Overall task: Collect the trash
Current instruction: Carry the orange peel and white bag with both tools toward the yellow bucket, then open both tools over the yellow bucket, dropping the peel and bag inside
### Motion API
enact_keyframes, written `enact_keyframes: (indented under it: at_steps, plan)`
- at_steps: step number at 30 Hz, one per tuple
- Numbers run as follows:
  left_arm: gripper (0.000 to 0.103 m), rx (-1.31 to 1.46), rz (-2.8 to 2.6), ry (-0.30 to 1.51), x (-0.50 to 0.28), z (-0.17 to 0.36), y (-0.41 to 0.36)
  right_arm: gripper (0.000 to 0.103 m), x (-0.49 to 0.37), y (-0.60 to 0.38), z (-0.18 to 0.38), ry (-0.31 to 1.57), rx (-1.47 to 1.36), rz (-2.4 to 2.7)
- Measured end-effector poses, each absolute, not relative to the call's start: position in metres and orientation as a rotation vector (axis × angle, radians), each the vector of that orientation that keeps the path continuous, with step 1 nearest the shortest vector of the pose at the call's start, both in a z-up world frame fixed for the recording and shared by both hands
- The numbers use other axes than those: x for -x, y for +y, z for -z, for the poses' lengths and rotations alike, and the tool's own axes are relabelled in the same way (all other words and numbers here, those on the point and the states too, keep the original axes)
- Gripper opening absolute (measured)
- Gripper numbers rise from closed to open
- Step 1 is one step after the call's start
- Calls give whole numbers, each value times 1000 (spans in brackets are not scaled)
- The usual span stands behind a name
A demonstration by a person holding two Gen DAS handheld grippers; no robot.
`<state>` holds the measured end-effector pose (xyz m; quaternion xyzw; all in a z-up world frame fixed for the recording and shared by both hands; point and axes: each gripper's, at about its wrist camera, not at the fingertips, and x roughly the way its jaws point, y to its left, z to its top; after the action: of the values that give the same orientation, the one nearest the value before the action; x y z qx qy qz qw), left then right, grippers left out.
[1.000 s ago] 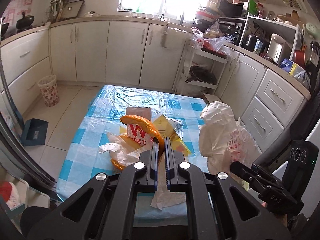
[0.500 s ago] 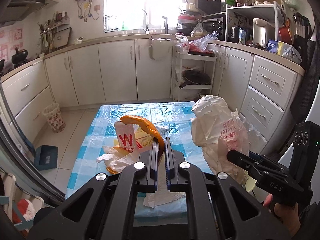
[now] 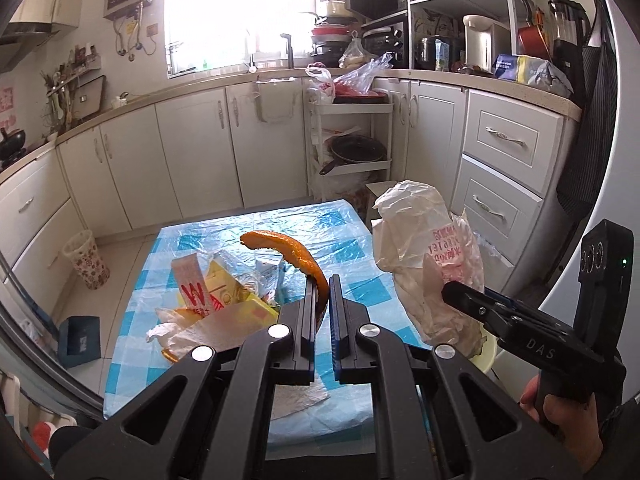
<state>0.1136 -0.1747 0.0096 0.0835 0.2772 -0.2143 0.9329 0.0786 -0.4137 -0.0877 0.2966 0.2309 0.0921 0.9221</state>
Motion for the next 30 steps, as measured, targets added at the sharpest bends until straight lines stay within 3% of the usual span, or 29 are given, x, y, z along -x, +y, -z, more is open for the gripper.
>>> enact_keyframes:
  at_steps: [8,20,22,23,24,30]
  plan:
    - [6,-197,541,609,-123,10,-238,48,-77,-461,116,578,-727,24]
    - [6,-171,700,794,-163,82,-345,48,-109,-526,234,898,-867,385]
    - [6,-172,717,812,-165,90,-354,53,-109,-531,250,952,-884,415]
    - [6,-172,724,820,-167,94,-356,62,-106,-533,254,958,-895,435]
    - [6,-174,730,829,-169,98,-360,64,-104,-536,255,953,-902,451]
    - [6,-181,751,885,-181,118,-380,68,-88,-558,207,770,-926,460]
